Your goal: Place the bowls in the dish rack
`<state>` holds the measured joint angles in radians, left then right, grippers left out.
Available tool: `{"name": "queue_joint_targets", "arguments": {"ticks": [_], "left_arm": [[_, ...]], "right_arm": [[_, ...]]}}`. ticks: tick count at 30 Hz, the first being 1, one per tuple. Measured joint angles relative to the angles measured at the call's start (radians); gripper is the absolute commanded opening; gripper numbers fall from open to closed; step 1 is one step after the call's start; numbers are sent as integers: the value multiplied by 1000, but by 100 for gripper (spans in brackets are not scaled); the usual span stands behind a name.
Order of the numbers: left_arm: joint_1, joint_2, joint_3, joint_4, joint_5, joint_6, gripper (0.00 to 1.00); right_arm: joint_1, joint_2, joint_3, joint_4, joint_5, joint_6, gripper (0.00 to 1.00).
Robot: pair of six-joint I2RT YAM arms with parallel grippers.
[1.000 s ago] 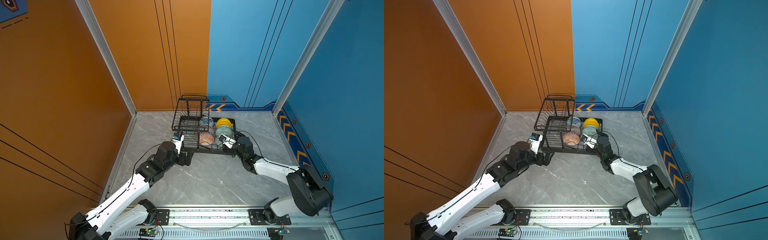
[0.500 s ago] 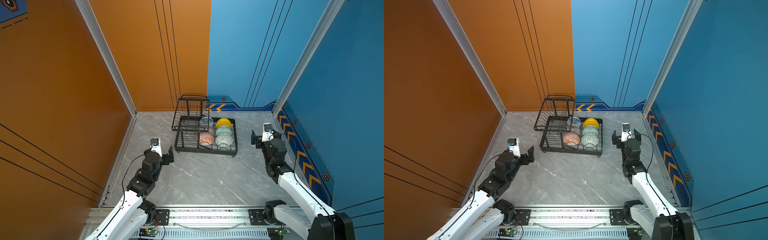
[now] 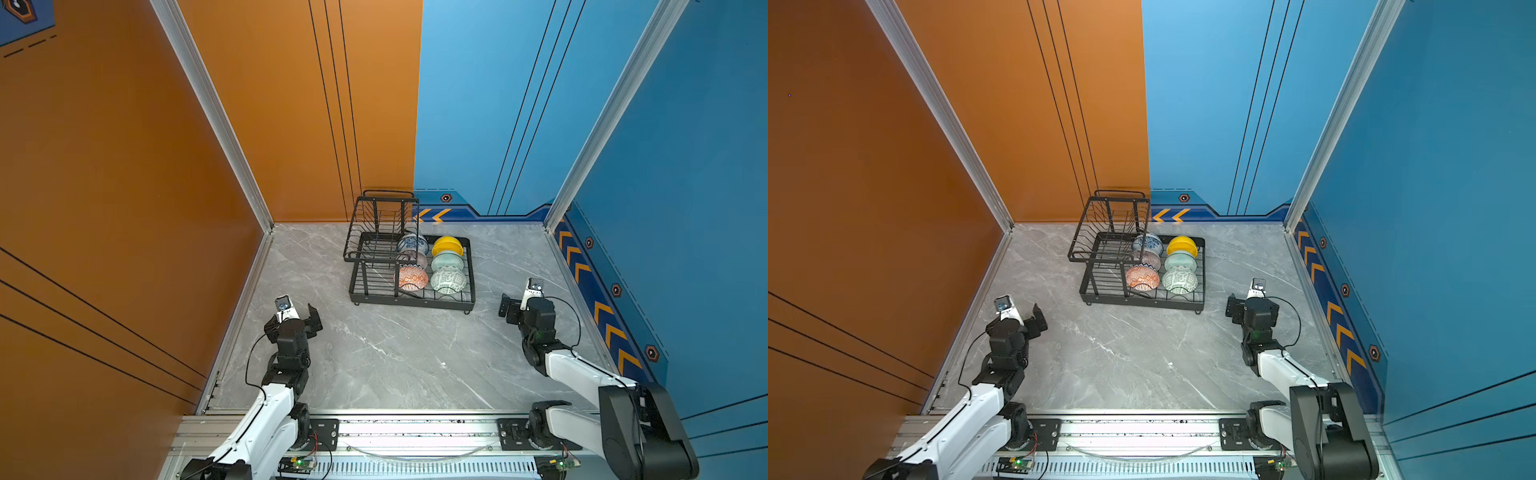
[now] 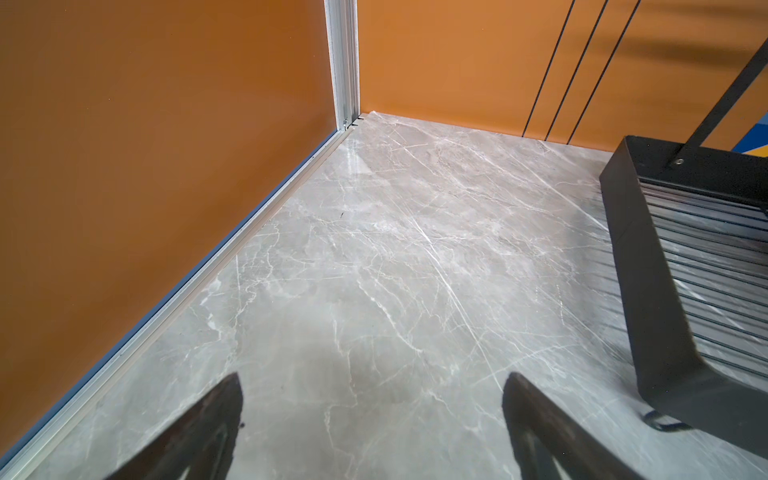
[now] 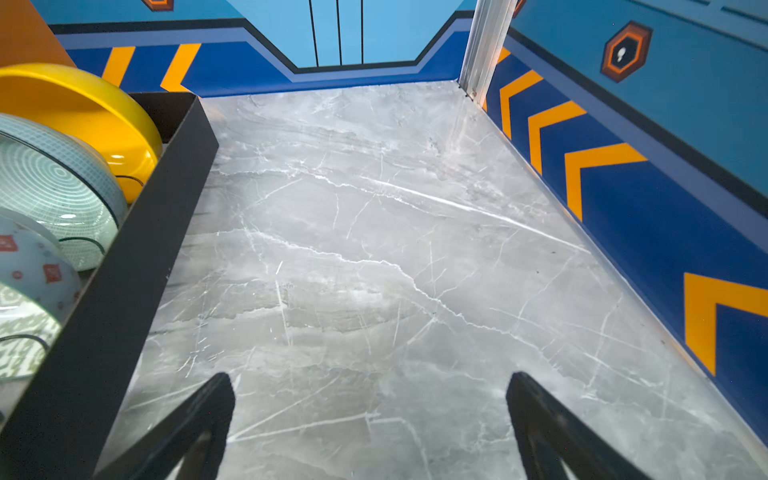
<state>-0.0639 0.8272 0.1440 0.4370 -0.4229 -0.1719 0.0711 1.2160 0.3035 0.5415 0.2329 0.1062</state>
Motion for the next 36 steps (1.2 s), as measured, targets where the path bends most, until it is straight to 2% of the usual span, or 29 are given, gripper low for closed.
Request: {"name": "queue_joint_targets", "arguments": {"ticks": [6,10,12,17,24,26,28,36], "left_arm": [[24,190,-6,160,59,4,98],[30,354,54,229,98,12,98],[33,423,90,270,121,21,98],[41,505,196,272,176,47,98],[53,520,199,311,228,84,98],[59,582,170,441,238,94,98],[73,709,139,585,259,101,98],[86,742,194,541,310,116,98]], "right_arm": [[0,112,10,150,9,-4,100],[-2,280,28,318,22,-16,99],[2,325,36,309,31,-21,100],[1,336,37,364,34,-28,100],[0,336,39,372,34,-28,100],[0,336,40,372,34,-28,100],[0,336,40,373,34,-28,100],[3,336,40,391,39,-31,100]]}}
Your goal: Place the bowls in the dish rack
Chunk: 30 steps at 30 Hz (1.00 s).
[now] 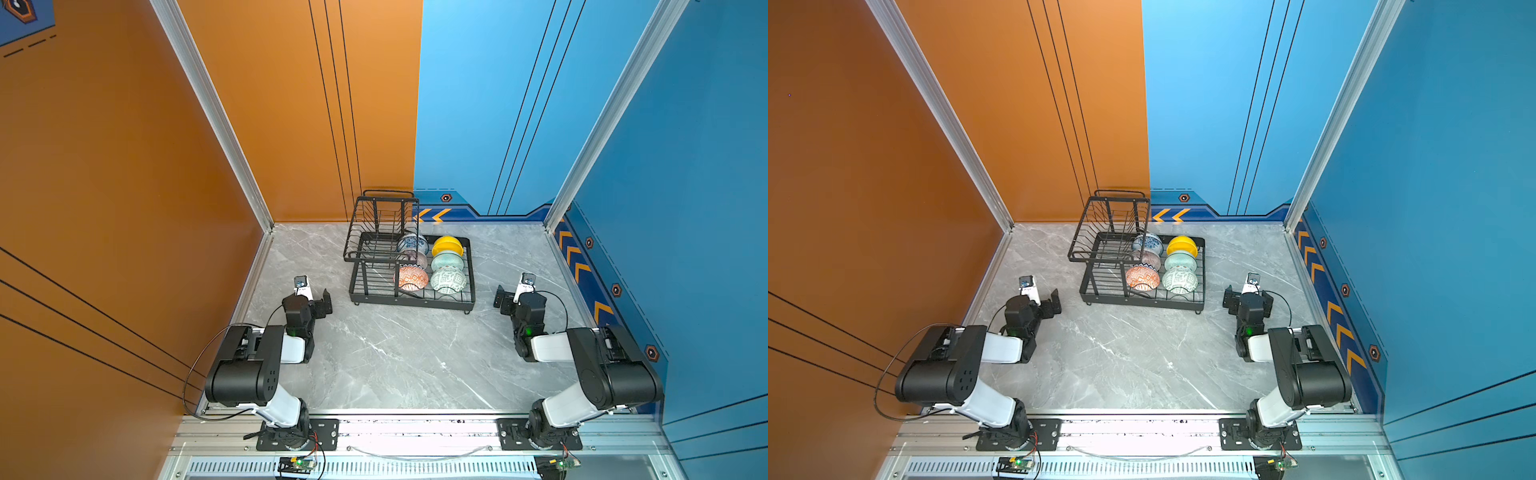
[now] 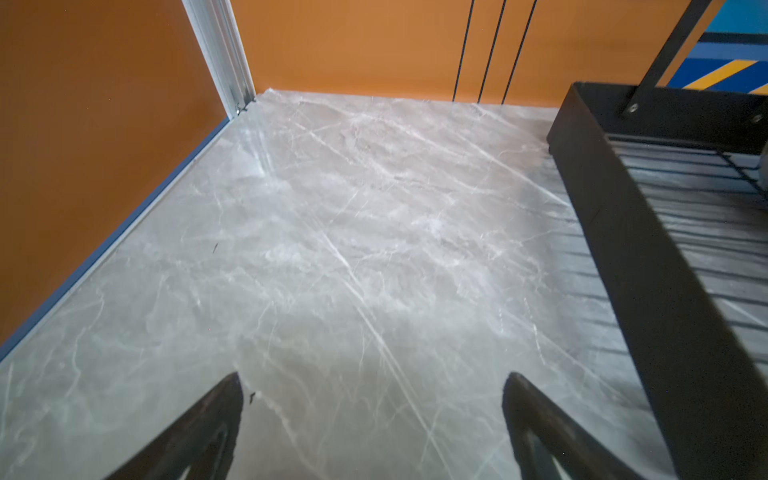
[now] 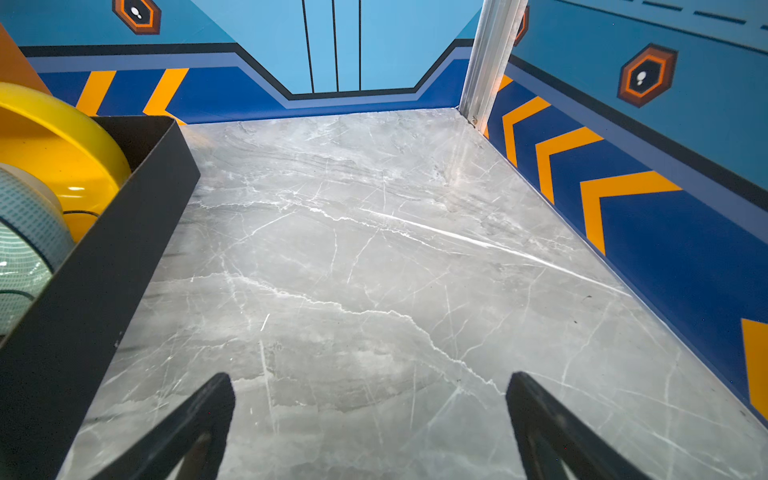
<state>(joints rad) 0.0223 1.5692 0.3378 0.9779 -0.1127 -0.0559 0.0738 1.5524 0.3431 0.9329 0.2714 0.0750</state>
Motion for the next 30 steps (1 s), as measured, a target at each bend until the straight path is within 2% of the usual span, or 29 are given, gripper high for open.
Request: {"name": "queue_joint_targets", "arguments": {"ticks": [14,30], "left_arm": [[-30,0,23,-32,45,57,98],[-30,0,24,-48,55,61,98]], "right_arm": [[-9,0,0,3,-6,0,100],[-11,0,1,3,-9,0,100]]}}
